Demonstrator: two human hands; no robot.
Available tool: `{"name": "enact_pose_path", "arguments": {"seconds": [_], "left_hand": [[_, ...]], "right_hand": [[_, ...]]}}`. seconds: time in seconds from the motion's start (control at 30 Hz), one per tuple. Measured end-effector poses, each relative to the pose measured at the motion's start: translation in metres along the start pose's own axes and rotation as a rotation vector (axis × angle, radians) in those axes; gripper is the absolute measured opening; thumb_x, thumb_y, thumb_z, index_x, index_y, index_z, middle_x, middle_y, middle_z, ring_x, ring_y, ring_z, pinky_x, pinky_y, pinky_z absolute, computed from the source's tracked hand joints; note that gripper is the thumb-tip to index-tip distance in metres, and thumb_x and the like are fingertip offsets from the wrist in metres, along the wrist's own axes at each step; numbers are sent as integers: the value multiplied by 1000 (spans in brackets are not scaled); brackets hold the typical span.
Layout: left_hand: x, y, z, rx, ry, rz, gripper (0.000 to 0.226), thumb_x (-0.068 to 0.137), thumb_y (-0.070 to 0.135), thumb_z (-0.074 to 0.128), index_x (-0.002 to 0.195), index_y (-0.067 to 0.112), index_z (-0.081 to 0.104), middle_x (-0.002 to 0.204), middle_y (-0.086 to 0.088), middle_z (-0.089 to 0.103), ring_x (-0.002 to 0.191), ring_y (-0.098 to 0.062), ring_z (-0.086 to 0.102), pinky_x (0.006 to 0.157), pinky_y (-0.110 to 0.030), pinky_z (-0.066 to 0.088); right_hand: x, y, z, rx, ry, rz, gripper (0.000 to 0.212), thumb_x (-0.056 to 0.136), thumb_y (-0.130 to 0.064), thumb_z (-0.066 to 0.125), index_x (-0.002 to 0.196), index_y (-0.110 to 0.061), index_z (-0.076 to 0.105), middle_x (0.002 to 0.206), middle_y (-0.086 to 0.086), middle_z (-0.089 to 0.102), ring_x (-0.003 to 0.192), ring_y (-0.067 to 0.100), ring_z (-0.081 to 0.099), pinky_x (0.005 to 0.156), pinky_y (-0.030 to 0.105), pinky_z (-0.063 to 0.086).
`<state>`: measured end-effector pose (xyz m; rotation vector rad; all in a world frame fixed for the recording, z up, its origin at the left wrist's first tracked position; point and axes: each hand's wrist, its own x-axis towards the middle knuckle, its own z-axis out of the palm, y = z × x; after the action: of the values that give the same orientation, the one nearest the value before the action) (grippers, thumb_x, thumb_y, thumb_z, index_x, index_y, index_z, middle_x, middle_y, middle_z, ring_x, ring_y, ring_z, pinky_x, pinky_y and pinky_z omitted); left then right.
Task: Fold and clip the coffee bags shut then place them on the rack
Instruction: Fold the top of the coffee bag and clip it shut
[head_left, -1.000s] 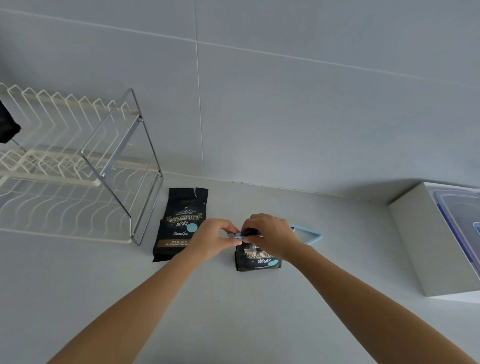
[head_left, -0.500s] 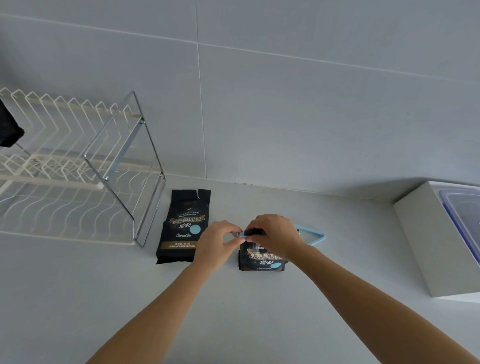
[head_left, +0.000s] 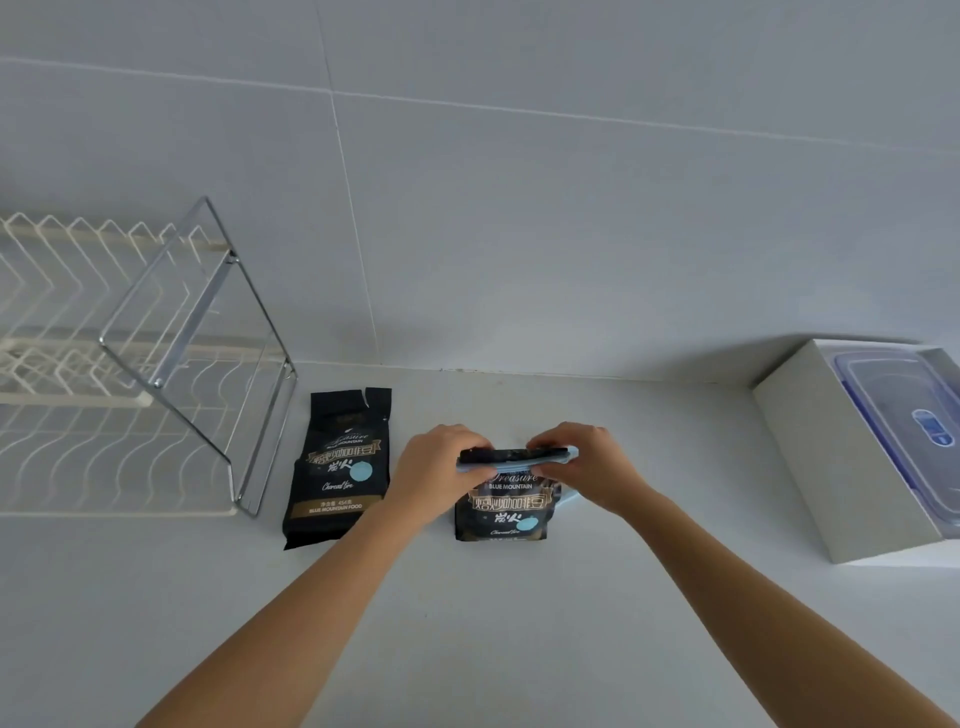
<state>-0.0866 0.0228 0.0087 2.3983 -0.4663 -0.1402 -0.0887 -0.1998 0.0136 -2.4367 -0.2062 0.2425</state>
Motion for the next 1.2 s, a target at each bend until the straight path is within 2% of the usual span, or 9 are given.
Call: {"name": "enact_pose_path", "arguments": {"seconds": [0.2, 0.4, 0.47, 0.53, 0.63, 0.8, 0.93, 1.1, 1.2], "left_hand": [[19, 29, 7, 80, 36, 118, 24, 78, 42, 68, 98, 30, 69, 95, 9, 68, 88, -11, 57, 79, -32, 43], [31, 52, 19, 97, -18, 160, 14, 82, 31, 65, 94, 26, 71, 87, 3, 67, 84, -16, 55, 73, -30, 39], [32, 53, 20, 100, -5, 151, 11, 83, 29, 65, 91, 25, 71, 85, 3, 67, 82, -16, 55, 71, -29, 38], [31, 50, 21, 67, 21, 118, 8, 82, 27, 66, 86, 23, 71, 82, 5, 67, 81, -15, 55, 70, -28, 39], [29, 48, 22, 3, 30, 73, 4, 80, 24, 67, 81, 22, 71, 81, 8, 67, 80, -12, 55, 71, -28, 41], [29, 50, 26, -5, -10, 68, 4, 79, 25, 67, 77, 24, 71, 79, 9, 67, 77, -9, 56, 67, -24, 37], [30, 43, 21, -52, -65, 6, 3, 81, 28, 66, 81, 29, 69, 83, 13, 65, 79, -8, 58, 66, -24, 43], [26, 26, 3, 2, -125, 35, 9, 79, 29, 68, 87, 30, 66, 87, 11, 62, 80, -9, 57, 69, -28, 48], [20, 9, -6, 16, -109, 27, 9, 80, 22, 68, 89, 22, 69, 88, 6, 64, 83, -12, 57, 74, -31, 48]], "right_hand": [[-8, 6, 6, 238, 73, 47, 25, 73, -19, 77, 96, -28, 73, 86, -22, 68, 86, -9, 61, 72, 3, 44], [-18, 17, 5, 489, 96, 143, 23, 79, -8, 71, 99, -20, 73, 94, -4, 72, 93, 7, 65, 84, 19, 50], [-18, 15, 7, 516, 100, 157, 22, 79, -10, 71, 98, -20, 73, 99, -1, 70, 93, 3, 62, 80, 15, 49], [-17, 12, 9, 540, 104, 155, 21, 79, -14, 72, 94, -27, 73, 102, -3, 66, 92, -4, 58, 77, 8, 46], [-18, 11, 14, 576, 104, 157, 27, 78, -16, 73, 85, -42, 71, 100, -8, 63, 93, -2, 58, 78, 8, 46], [-27, 20, 21, 613, 91, 244, 22, 80, -19, 72, 89, -38, 71, 104, -5, 63, 101, 10, 58, 86, 19, 44], [-22, 17, 16, 498, 50, 192, 22, 81, -20, 71, 93, -38, 70, 106, -5, 58, 102, 13, 57, 86, 27, 49], [-13, 8, 9, 150, 68, 33, 27, 77, -34, 73, 104, -33, 71, 104, -8, 57, 100, 7, 45, 80, 13, 34], [-5, -7, 6, -12, 76, -61, 24, 78, -38, 70, 102, -34, 70, 97, -9, 59, 94, 8, 44, 70, 18, 32]]}}
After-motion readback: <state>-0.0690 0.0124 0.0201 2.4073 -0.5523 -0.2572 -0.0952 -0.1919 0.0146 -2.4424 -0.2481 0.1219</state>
